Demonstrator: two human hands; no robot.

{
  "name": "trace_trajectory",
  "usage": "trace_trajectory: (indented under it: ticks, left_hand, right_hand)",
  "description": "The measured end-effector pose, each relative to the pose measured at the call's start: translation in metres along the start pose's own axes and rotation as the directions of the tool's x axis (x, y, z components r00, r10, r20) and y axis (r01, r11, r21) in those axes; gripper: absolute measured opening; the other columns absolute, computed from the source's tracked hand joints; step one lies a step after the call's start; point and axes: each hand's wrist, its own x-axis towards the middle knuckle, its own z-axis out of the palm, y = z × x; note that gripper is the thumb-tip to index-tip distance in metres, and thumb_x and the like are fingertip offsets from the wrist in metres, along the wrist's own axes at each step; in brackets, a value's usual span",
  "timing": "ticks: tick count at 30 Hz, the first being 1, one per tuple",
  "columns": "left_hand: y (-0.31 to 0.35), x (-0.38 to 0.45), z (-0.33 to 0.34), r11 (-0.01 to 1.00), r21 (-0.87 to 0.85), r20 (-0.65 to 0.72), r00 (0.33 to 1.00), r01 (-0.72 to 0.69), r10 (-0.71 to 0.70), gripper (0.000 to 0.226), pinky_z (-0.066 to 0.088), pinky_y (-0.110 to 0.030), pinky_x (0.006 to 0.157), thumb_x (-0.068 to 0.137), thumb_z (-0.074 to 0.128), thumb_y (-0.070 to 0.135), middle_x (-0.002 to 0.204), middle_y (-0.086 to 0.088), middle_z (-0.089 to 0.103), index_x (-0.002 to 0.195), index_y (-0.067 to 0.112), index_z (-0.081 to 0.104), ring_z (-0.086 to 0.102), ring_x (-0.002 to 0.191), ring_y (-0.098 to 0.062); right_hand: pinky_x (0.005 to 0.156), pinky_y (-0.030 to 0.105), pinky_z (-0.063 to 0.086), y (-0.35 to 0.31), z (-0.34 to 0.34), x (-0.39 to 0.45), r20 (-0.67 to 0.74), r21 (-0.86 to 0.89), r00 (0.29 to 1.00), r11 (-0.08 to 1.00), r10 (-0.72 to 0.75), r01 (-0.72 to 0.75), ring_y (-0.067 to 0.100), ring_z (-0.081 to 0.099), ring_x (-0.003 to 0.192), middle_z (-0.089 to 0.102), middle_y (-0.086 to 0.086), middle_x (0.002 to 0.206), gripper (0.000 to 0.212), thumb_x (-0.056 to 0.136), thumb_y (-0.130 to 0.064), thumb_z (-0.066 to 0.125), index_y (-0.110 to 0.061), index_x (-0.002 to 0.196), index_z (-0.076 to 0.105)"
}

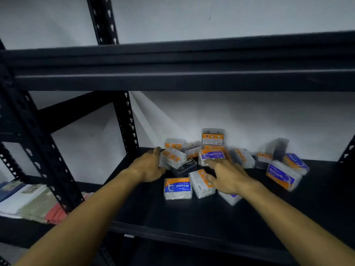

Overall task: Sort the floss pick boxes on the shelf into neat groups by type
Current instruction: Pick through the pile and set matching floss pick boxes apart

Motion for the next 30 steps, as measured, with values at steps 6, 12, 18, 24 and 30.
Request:
trace_trajectory:
  ticks: [6,12,18,24,30]
  left_hand:
    - [0.001,0.039,-0.005,0.977,0.174,0.074,0.991,-0.126,0.115,0.091,0.039,-0.042,0.11,0.088,0.068,0.036,0.157,-0.009,0.031,0.157,0.016,0.012,0.036,0.14,-0.028]
    - [-0.004,0.078,-0.003,0.882,0.265,0.204,0.917,-0.389,0.343,0.096,0.04,-0.036,0.107,0.082,0.076,0.032,0.161,0.0,0.021,0.156,0.025,0.014,0.036,0.141,-0.021]
    - [-0.004,0.1,0.003,0.773,0.35,0.219,0.848,-0.529,0.482,0.081,0.038,-0.033,0.104,0.079,0.078,0.033,0.144,-0.002,0.044,0.146,0.022,0.035,0.044,0.128,-0.021]
    - [-0.016,0.098,-0.004,0.883,0.185,0.119,0.902,-0.431,0.415,0.082,0.049,-0.036,0.09,0.069,0.081,0.04,0.125,-0.001,0.044,0.137,0.022,0.038,0.052,0.112,-0.021]
    - [-0.033,0.066,-0.015,0.868,-0.449,-0.152,0.976,-0.211,0.158,0.048,0.055,-0.033,0.086,0.08,0.072,0.034,0.113,0.006,0.062,0.125,0.026,0.055,0.063,0.099,-0.016]
  right_hand:
    - [0.105,0.042,0.037,0.0,0.011,0.022,-0.012,0.008,0.999,0.999,0.036,-0.036,0.023,0.044,0.128,0.051,-0.001,0.138,0.046,0.094,-0.042,0.049,-0.025,0.136,0.044]
    - [0.1,0.041,0.041,-0.011,0.016,0.045,-0.008,-0.021,0.999,0.999,0.031,-0.031,0.021,0.046,0.125,0.051,-0.002,0.137,0.046,0.094,-0.038,0.049,-0.028,0.138,0.041]
    - [0.092,0.032,0.043,-0.016,0.015,0.062,-0.057,-0.043,0.998,0.999,0.011,-0.014,0.02,0.046,0.126,0.045,-0.003,0.143,0.046,0.096,-0.025,0.049,-0.027,0.141,0.038]
    - [0.083,0.027,0.041,-0.018,0.016,0.074,-0.084,-0.025,0.996,0.999,-0.036,0.034,0.017,0.048,0.12,0.05,-0.004,0.136,0.042,0.094,-0.02,0.051,-0.026,0.135,0.045]
    - [0.092,0.025,0.038,-0.026,0.019,0.072,-0.031,0.025,0.991,0.992,-0.127,0.127,0.016,0.044,0.127,0.05,-0.007,0.135,0.045,0.093,-0.027,0.055,-0.028,0.138,0.046]
